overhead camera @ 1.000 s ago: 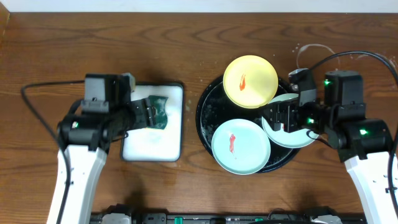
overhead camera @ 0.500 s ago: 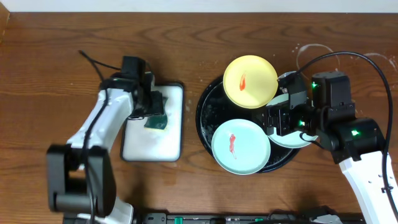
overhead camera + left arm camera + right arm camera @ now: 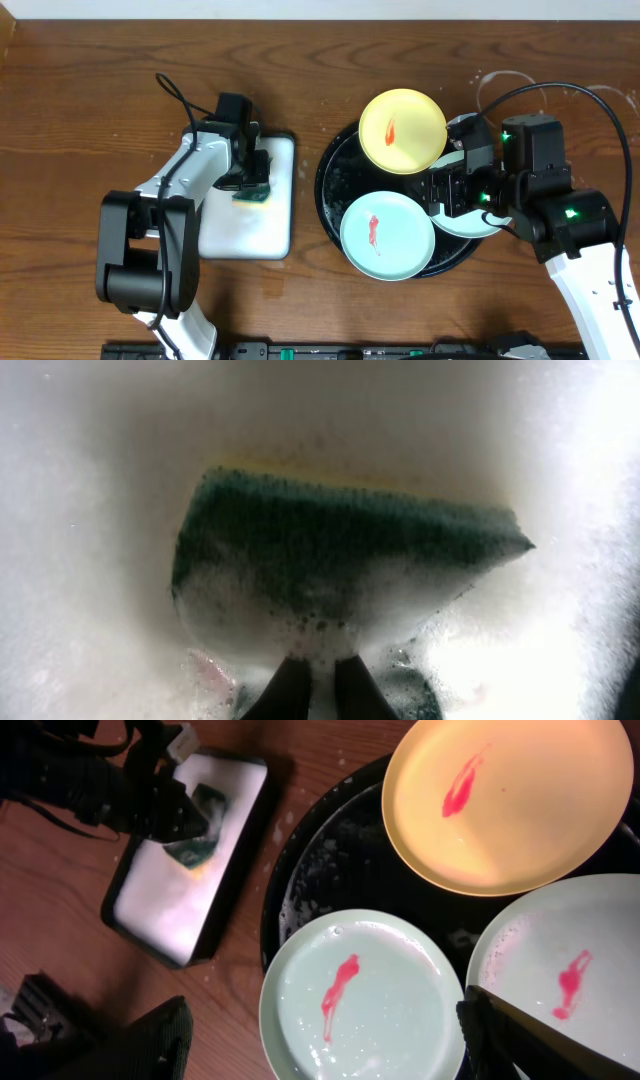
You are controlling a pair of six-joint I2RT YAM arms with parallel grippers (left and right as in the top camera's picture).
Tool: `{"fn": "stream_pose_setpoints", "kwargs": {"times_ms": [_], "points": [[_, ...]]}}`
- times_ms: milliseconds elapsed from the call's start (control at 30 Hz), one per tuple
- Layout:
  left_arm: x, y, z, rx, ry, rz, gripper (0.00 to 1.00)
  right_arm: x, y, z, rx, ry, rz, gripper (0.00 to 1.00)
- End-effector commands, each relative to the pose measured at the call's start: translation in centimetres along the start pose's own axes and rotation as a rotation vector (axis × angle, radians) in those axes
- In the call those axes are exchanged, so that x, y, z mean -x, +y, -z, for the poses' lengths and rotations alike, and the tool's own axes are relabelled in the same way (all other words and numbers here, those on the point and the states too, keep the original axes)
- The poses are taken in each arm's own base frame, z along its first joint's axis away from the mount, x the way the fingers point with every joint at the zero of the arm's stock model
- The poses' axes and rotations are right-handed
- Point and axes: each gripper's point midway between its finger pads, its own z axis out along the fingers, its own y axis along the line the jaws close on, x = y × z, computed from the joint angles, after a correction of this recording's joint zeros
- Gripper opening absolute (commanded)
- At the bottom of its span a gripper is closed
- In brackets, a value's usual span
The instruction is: Clean dirty plates on tray and stack at the side
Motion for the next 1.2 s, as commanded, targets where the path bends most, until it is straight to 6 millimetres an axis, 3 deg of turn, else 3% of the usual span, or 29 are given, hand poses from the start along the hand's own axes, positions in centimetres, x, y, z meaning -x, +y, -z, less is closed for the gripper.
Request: {"fn": "stream_pose_setpoints", "kwargs": {"times_ms": [0,67,167,333,433,733,833,967,1067,1167], "points": [[0.5,0.2,1.7,0.026,-0.005,-0.004,0.15,0.6,0.6,0.5,0.005,-0.019,0.015,0.84],[1.3,-0.2,3.7,0.019,-0.05,-0.007,0.43,0.7,0.6,0.5,0.005,-0.02,0.015,0.84],[1.9,-0.5,6.5,0.005,-0.125,-0.013,0.64,0.7,0.6,0.5,0.005,-0.021,0.016,0.84],[-0.2,-0.2,7.0,0.013,-0.053,0.003,0.65,0.7,0.6,0.5,0.006,-0.02,0.015,0.84],[-2.0,0.2,5.4,0.026,0.015,0.017,0.65,0.7,0.6,0.5,0.005,-0.021,0.015,0.84],[-3.8,0.7,0.6,0.025,0.087,0.026,0.68,0.8,0.6,0.5,0.006,-0.025,0.017,0.84],[-4.2,0.9,-0.7,0.032,0.12,0.028,0.57,0.8,0.6,0.5,0.006,-0.025,0.017,0.84],[-4.9,1.1,-2.0,0.04,0.163,0.032,0.08,0.8,0.6,0.5,0.006,-0.026,0.017,0.83],[-4.9,1.1,-1.6,0.04,0.164,0.032,0.08,0.8,0.6,0.5,0.006,-0.025,0.017,0.82],[-4.1,0.8,0.2,0.038,0.152,0.031,0.08,0.8,0.6,0.5,0.006,-0.025,0.017,0.82]]}}
